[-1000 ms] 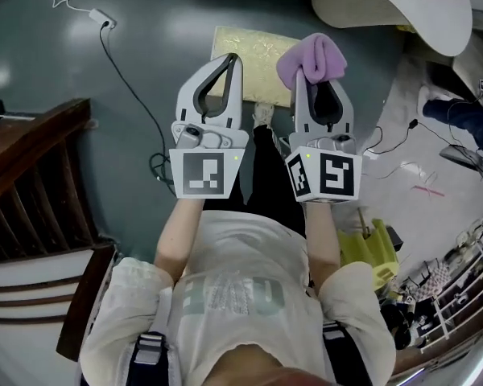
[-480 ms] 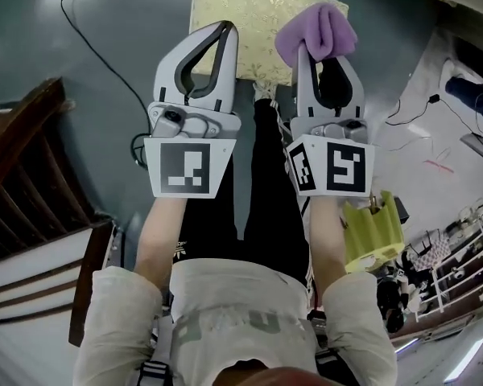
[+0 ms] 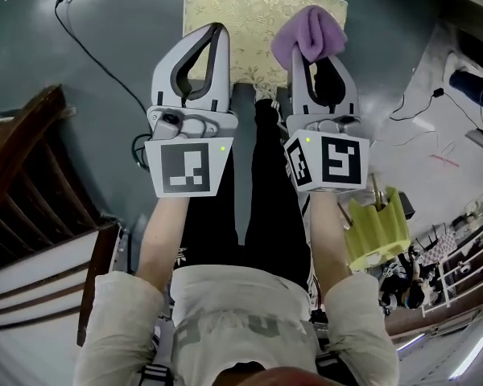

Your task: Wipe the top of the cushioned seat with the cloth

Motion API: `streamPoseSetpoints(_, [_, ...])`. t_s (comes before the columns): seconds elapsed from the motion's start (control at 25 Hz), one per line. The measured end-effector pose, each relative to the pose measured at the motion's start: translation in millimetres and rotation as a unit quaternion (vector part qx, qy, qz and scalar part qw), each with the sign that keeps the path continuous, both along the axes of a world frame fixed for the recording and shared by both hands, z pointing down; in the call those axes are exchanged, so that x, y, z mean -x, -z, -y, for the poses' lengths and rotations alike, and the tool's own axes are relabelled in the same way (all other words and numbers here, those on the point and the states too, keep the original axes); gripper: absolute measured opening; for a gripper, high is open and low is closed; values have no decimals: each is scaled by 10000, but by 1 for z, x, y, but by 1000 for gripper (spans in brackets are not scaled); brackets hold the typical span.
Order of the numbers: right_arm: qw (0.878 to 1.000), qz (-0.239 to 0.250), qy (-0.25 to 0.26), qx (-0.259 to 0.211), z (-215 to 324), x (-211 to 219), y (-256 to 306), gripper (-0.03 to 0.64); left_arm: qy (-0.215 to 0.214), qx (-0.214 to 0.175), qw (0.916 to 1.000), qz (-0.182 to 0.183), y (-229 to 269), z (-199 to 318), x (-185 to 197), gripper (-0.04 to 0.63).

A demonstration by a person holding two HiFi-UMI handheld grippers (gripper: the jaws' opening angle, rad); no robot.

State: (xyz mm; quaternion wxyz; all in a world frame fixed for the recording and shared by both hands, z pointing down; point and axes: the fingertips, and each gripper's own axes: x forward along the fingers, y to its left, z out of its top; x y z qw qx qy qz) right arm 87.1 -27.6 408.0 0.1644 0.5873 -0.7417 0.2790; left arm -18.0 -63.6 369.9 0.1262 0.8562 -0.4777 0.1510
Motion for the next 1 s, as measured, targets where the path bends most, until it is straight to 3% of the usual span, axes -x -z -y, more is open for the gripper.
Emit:
streamPoseSetpoints(0.16, [9998, 99, 131, 110, 7, 9, -5, 89, 91, -59, 9999, -33, 2, 3, 3, 5])
streamPoseSetpoints(0.28, [9967, 451, 483, 472, 17, 32, -18, 89, 138, -71, 9999, 50, 1, 4, 11, 5])
streamPoseSetpoints(0.4, [9829, 1011, 991, 1174, 32, 66, -44, 89, 294, -73, 9995, 127, 0, 10, 25, 5])
streamPoseSetpoints(0.52, [9681, 1363, 1191, 1734, 52, 96, -74, 89, 563, -67, 9983, 113, -1, 14, 45, 5])
streamPoseSetpoints(0.76, [9508, 1504, 1183, 2435, 88, 138, -121, 89, 800, 17, 9967, 146, -9, 11, 75, 5])
streamPoseSetpoints(1.0, [9327, 1467, 1304, 3026, 89, 166, -148, 89, 1067, 89, 9940, 208, -12, 0, 97, 5])
